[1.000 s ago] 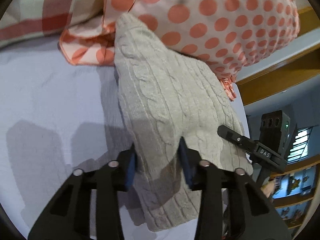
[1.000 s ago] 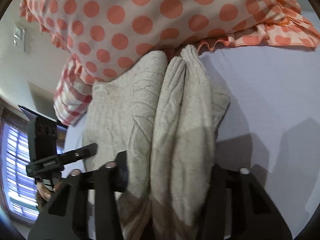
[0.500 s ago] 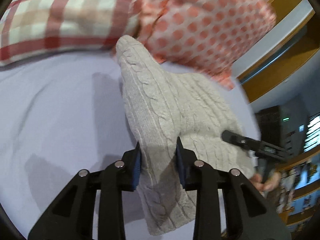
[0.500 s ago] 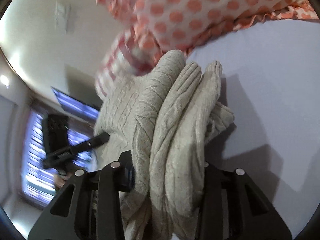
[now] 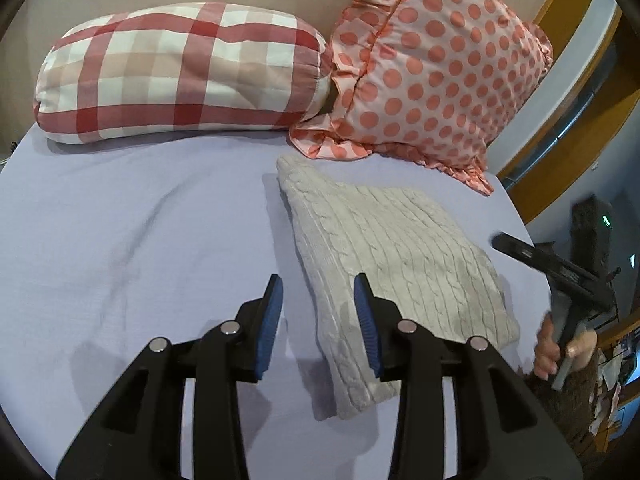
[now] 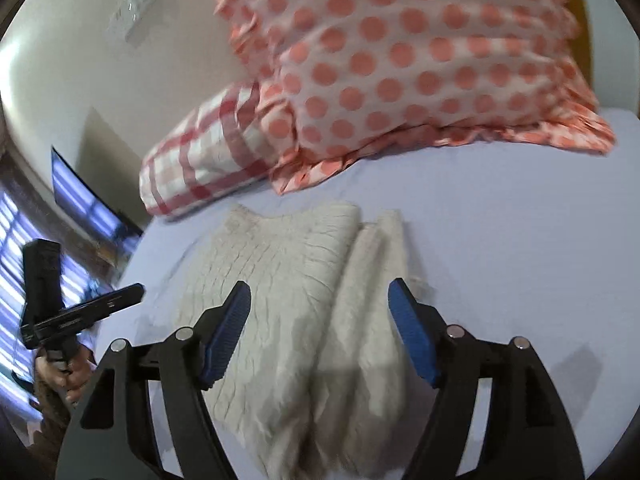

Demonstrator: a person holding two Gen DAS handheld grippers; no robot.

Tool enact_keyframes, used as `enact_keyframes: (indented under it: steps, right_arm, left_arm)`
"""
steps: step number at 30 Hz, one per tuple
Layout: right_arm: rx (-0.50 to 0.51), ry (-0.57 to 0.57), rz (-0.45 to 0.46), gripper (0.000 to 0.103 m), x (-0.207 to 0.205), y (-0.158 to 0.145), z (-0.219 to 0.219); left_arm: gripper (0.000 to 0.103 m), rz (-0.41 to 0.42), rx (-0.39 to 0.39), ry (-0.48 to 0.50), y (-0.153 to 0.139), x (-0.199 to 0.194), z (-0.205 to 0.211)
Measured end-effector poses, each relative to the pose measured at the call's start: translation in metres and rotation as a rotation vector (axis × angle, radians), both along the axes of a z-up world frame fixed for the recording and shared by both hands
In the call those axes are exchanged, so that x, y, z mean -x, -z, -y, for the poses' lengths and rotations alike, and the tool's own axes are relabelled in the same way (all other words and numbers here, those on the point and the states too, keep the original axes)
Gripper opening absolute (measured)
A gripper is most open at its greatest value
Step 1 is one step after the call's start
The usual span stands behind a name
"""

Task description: Fold small clothes

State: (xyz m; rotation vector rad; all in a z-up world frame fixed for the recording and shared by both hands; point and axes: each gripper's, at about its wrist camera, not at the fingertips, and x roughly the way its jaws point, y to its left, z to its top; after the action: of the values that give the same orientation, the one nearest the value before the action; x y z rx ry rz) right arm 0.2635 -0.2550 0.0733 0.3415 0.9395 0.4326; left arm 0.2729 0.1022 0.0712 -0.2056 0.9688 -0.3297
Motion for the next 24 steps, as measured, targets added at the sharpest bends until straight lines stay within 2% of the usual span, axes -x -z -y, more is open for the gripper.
enact_keyframes:
  steps: [2,3,4,6,9,14,16,18,20,22,23,24]
  right_arm:
    - [0.017,-0.005,-0.048,0.067,-0.017,0.012,-0.014]
    - [0.023,-0.004,-0.078,0.055,-0.025,0.02,-0.02]
    - [0.037,0.003,-0.105,0.047,-0.031,0.03,-0.025]
    - [0.049,-0.016,-0.084,0.028,-0.03,0.035,-0.028]
    - [0.028,-0.032,-0.043,0.023,-0.016,0.032,-0.027]
    - [-0.051,0.069,-0.038,0.022,0.016,0.026,0.012]
    - [-0.033,0.093,-0.04,0.023,0.026,0.032,0.02]
    - [-0.023,0.087,-0.032,0.03,0.03,0.032,0.018]
    - [-0.008,0.107,-0.005,0.038,0.036,0.018,0.02]
    - [0.006,0.112,0.084,0.056,0.051,-0.005,0.022]
    - [-0.001,0.102,0.121,0.06,0.06,-0.014,0.021]
    - [-0.016,0.077,0.15,0.06,0.068,-0.022,0.018]
  left_arm:
    - [0.038,-0.014,-0.008,0.015,0.004,0.003,0.004]
    - [0.038,-0.02,-0.01,0.018,0.006,0.005,0.004]
    - [0.038,-0.028,-0.013,0.024,0.008,0.006,0.006]
    - [0.038,-0.033,-0.011,0.031,0.01,0.008,0.006]
    - [0.039,-0.029,-0.007,0.023,0.01,0.007,0.003]
    - [0.039,-0.027,0.012,0.035,0.009,0.01,0.002]
    - [0.04,-0.017,0.014,0.071,0.009,0.013,0.008]
    - [0.041,-0.011,0.011,0.113,0.008,0.015,0.018]
    - [0.041,0.008,0.014,0.161,0.005,0.021,0.032]
    - [0.045,0.031,0.007,0.201,0.002,0.03,0.046]
    - [0.046,0.039,0.004,0.217,0.002,0.034,0.053]
    - [0.046,0.033,0.005,0.237,0.005,0.037,0.06]
